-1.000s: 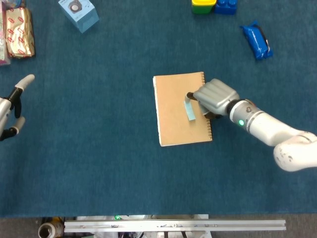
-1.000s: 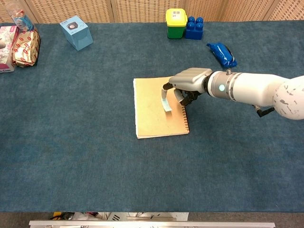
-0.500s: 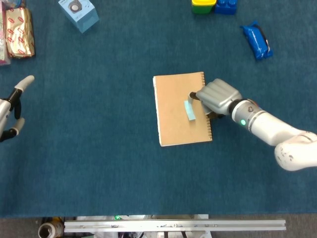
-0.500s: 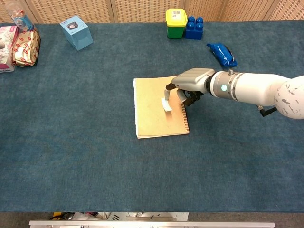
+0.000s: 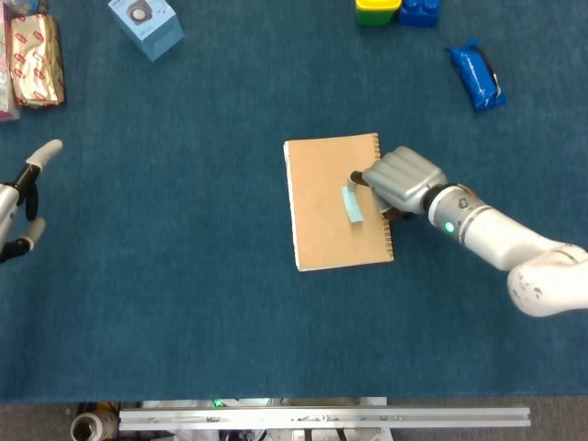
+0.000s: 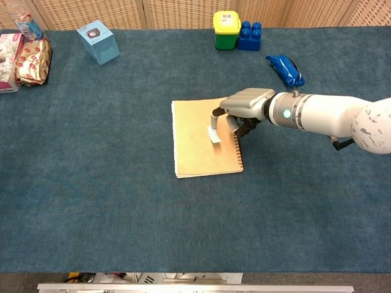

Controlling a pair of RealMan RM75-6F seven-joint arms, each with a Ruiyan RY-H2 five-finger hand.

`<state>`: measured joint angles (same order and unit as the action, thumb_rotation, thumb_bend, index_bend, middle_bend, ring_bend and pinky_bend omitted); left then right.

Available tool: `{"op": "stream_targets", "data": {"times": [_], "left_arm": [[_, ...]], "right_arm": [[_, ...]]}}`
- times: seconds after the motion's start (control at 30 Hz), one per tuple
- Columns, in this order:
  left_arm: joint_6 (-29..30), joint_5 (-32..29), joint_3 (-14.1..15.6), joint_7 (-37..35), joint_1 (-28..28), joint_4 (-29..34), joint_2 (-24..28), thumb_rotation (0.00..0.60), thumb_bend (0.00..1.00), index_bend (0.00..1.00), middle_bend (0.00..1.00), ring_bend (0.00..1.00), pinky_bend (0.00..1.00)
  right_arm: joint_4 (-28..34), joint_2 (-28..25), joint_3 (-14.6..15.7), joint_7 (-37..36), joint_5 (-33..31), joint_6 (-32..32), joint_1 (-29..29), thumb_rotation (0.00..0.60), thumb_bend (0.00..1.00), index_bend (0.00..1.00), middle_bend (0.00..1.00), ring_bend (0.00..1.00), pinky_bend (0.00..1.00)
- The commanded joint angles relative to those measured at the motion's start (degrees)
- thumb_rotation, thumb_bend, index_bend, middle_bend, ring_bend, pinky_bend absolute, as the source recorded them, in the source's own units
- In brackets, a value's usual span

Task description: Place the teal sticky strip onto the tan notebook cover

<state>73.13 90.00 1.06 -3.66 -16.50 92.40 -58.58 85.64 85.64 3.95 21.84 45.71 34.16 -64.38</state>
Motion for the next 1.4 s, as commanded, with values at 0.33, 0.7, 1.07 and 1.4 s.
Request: {"op": "stream_targets", "data": {"times": [0.33, 0.7, 1.07, 1.4], "left_arm": [[0.0, 0.0, -0.1, 0.0, -0.1, 0.0, -0.1, 0.600, 0.44, 0.08, 0.69, 0.80, 0.83], [-0.3, -0.2, 0.0, 0.1, -0.1, -0.1, -0.1, 0.600, 0.44, 0.08, 0.69, 0.80, 0.83], [-0.2, 0.1, -0.1, 0.0, -0.1, -0.2, -0.3, 0.600, 0.44, 0.08, 0.69, 0.80, 0.83], [0.3, -0.3, -0.3, -0.4, 0.2, -0.4, -0.1, 0.600, 0.44, 0.08, 0.69, 0.80, 0.83]], "right_arm": [[1.5, -0.7, -0.4, -0.3, 0.6, 0.9, 0.4, 0.561, 1.00, 0.27, 1.00, 1.00, 1.00], [0.5, 0.1, 0.1, 0.5, -0.4, 0.6, 0.0, 0.563, 1.00, 0.27, 1.00, 1.00, 1.00], [1.4, -0.4, 0.4, 0.8, -0.3, 0.7, 0.1, 0.562, 1.00, 0.27, 1.00, 1.00, 1.00], [3.3, -1.5, -1.4, -0.7, 1.3, 3.3, 1.2, 0.563, 1.00, 0.27, 1.00, 1.00, 1.00]]}}
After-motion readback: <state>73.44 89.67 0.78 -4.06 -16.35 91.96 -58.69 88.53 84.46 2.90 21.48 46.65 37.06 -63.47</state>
